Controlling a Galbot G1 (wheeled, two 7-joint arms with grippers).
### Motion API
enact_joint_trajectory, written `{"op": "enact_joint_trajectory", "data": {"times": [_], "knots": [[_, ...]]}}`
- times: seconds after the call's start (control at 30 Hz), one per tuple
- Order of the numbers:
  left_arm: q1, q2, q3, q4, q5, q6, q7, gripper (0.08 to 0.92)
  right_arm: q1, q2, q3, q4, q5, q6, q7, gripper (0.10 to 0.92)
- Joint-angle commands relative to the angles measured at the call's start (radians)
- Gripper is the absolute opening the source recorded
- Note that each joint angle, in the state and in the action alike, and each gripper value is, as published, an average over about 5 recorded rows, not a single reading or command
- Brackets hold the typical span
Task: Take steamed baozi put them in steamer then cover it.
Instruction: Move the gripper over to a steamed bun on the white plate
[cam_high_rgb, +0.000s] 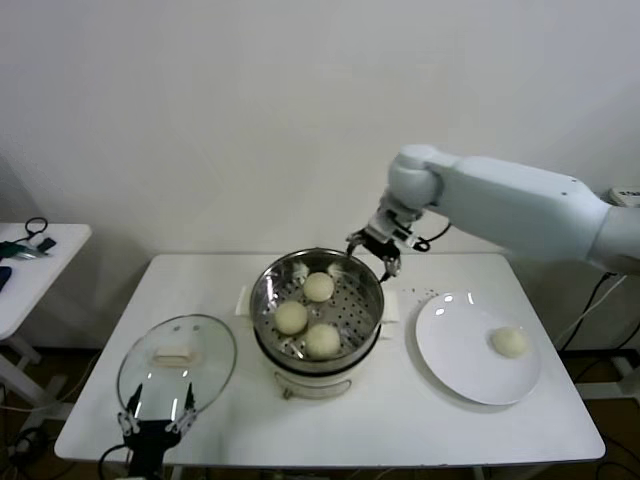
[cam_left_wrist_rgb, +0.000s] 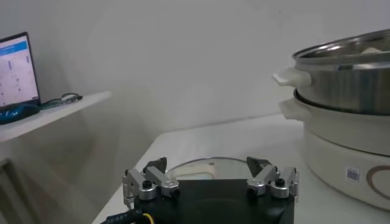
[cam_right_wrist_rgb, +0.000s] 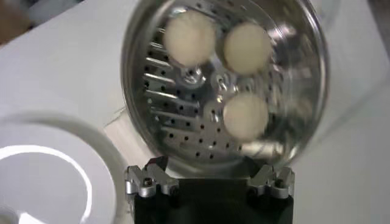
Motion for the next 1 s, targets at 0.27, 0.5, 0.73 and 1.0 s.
{"op": "enact_joint_trajectory", "data": {"times": [0.27,0.5,0.73,1.0], "knots": [[0.006,-0.01,-0.003,-0.014,0.009,0.006,0.001,0.823,-0.274,-0.323,0.161,-0.145,-0.052,-0.208,-0.047,0.823],[0.011,-0.017,-0.001,-0.036,0.024,0.014,0.001,0.823,-0.476,-0.345,0.347,-0.241,-0.246,-0.119,-0.108,0.823],[0.012,-0.025,0.003,-0.038,0.035,0.018,-0.001,0.823,-0.599,-0.329,0.495,-0.311,-0.416,-0.037,-0.129,0.823],[0.02,-0.03,0.001,-0.035,0.046,0.013,-0.002,0.823,-0.644,-0.292,0.546,-0.351,-0.444,-0.024,-0.129,0.823]]}}
